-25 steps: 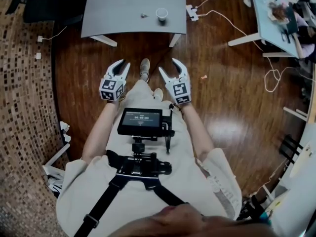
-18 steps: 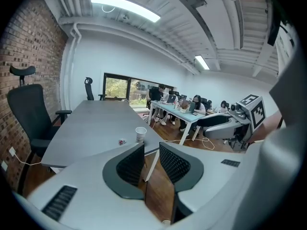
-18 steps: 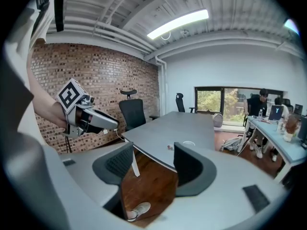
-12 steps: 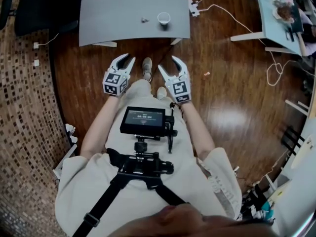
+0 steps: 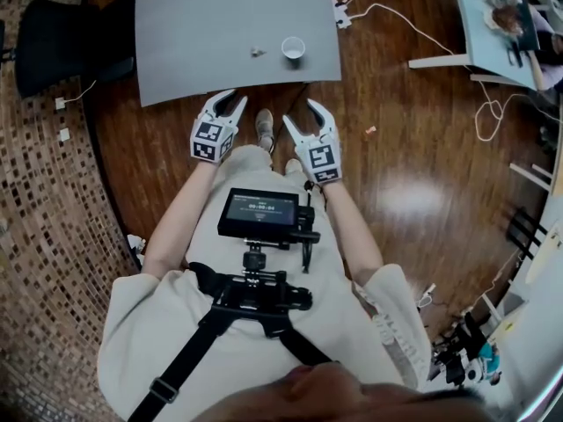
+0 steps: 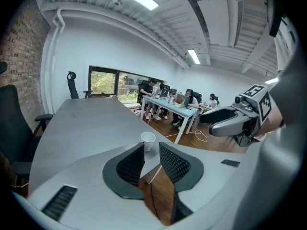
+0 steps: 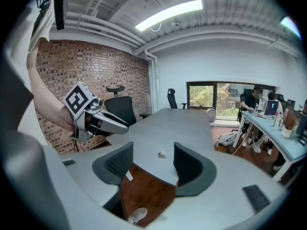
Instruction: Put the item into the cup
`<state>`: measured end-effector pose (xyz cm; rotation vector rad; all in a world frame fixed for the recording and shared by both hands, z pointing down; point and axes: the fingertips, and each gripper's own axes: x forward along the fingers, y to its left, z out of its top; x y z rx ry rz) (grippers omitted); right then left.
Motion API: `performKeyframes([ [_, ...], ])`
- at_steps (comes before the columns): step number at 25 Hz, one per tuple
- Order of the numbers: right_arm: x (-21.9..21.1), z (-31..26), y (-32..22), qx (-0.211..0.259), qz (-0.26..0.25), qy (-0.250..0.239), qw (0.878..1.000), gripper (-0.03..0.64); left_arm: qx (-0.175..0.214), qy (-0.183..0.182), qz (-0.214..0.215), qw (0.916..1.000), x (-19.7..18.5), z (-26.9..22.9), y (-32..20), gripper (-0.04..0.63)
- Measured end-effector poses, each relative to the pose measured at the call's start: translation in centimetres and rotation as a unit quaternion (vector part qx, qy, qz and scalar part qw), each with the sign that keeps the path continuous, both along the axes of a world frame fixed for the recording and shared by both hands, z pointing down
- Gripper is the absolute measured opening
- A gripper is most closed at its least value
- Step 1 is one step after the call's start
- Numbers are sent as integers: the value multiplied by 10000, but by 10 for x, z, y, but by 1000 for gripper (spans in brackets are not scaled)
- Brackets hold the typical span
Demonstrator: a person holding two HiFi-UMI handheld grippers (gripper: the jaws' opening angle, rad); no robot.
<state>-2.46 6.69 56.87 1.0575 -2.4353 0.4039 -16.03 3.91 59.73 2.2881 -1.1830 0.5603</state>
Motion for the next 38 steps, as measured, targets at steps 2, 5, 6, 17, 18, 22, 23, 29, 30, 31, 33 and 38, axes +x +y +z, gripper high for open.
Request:
performKeyframes([
  [2,0,3,-11,-23,96,27,9999,281,-1,-10,151,9999,0,7,-14,101],
  [5,2,7,-23,-54,266,72,9996,281,-14,-60,362,9993,0,18,-31,101],
  [6,2,8,-27,-55,319,81,9994,281,-14,-69,421,9991,0,21,-37,101],
  [17,-4,-7,-66,169,660,134,9976,281,-353,-237,845,9955,-9,73,-73,110],
  [18,-3,-8,-68,176,669,153,9975,281,-402,-250,874,9950,-8,78,-76,116],
  [22,-2,-5,-74,137,709,158,9973,281,-514,-427,962,9931,-6,94,-85,121],
  [23,-2,-1,-74,115,696,157,9974,281,-535,-458,968,9928,-5,97,-86,124],
  [29,-3,9,-83,12,543,145,9984,281,-659,-611,963,9913,5,117,-98,127],
  [30,-2,12,-84,-8,509,162,9986,281,-667,-640,942,9913,7,121,-100,127],
  [31,-1,14,-85,-33,481,176,9987,281,-675,-664,916,9913,8,124,-102,127],
  [33,3,20,-88,-95,433,202,9988,281,-701,-700,858,9914,12,132,-106,127],
  [38,6,33,-103,-212,261,300,9990,281,-720,-888,821,9900,17,151,-119,127],
])
